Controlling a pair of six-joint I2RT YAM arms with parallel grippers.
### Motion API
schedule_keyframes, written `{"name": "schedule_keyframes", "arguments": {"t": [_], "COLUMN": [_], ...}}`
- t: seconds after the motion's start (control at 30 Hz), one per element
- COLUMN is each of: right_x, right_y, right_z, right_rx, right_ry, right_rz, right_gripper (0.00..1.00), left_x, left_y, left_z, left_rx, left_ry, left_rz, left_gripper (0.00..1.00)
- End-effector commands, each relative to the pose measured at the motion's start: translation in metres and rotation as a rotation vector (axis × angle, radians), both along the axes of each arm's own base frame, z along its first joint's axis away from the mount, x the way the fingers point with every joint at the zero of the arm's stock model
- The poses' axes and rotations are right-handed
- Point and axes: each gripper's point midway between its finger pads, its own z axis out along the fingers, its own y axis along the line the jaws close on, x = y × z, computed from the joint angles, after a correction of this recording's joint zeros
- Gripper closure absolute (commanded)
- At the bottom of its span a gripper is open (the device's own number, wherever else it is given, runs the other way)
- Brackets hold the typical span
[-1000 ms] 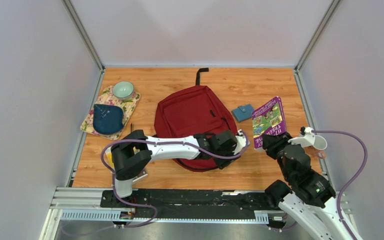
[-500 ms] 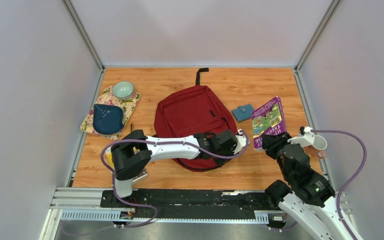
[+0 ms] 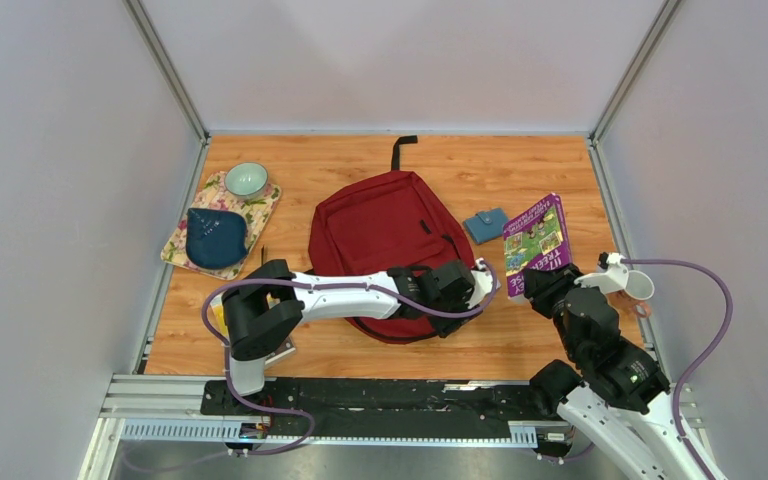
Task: Pack the student bag
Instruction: Place the book in the student bag.
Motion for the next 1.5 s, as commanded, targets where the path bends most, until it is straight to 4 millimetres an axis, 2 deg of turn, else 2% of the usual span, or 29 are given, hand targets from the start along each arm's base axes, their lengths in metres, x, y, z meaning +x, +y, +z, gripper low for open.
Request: {"name": "schedule_keyframes", "arguments": {"t": [0.0,0.1,0.23,0.37,0.7,0.93,0.97,1.0,1.17,1.27,1.33,1.4,1.47], "right_x": [0.008,0.008,0.009,0.009,0.008,0.009,0.009,0.009,0.008,0.008,0.008,0.007,0.007], "right_y": [-0.001,-0.001,0.000,0.000,-0.001,-0.001,-0.001,0.000,-0.001,-0.002,-0.002,-0.002,-0.002], "right_z": [0.034,0.034,0.033,0.033,0.031,0.030,0.030,0.030,0.030,0.029,0.029,0.030,0.030], "right_rx": [0.058,0.052,0.050,0.050,0.055,0.054,0.057,0.056,0.056,0.057,0.056,0.057,0.058], "right_ry": [-0.106,-0.102,-0.099,-0.100,-0.095,-0.093,-0.093,-0.092,-0.094,-0.092,-0.093,-0.093,-0.095], "right_rz": [-0.029,-0.028,-0.026,-0.028,-0.033,-0.035,-0.036,-0.032,-0.035,-0.038,-0.039,-0.036,-0.037], "right_gripper": [1.00,1.00,1.00,1.00,1.00,1.00,1.00,1.00,1.00,1.00,1.00,1.00,1.00], "left_x": [0.010,0.016,0.019,0.012,-0.004,-0.003,0.004,0.004,0.011,0.012,0.013,0.012,0.013], "left_y": [0.000,0.005,0.007,0.002,-0.004,0.002,0.004,0.005,0.006,0.005,0.005,0.005,0.005], "left_z": [-0.004,-0.005,-0.006,-0.004,-0.002,-0.012,-0.012,-0.014,-0.012,-0.010,-0.011,-0.011,-0.009], "left_rx": [0.016,0.031,0.037,0.009,-0.058,-0.027,-0.015,-0.001,0.000,-0.004,0.001,0.004,0.003], "left_ry": [-0.044,-0.075,-0.094,-0.062,-0.002,0.002,-0.024,-0.025,-0.054,-0.062,-0.061,-0.061,-0.062], "left_rz": [0.048,0.081,0.083,0.052,0.007,0.031,0.059,0.061,0.091,0.091,0.092,0.090,0.093], "left_gripper": [0.47,0.53,0.54,0.47,0.45,0.44,0.45,0.47,0.72,0.78,0.91,1.00,1.00]}}
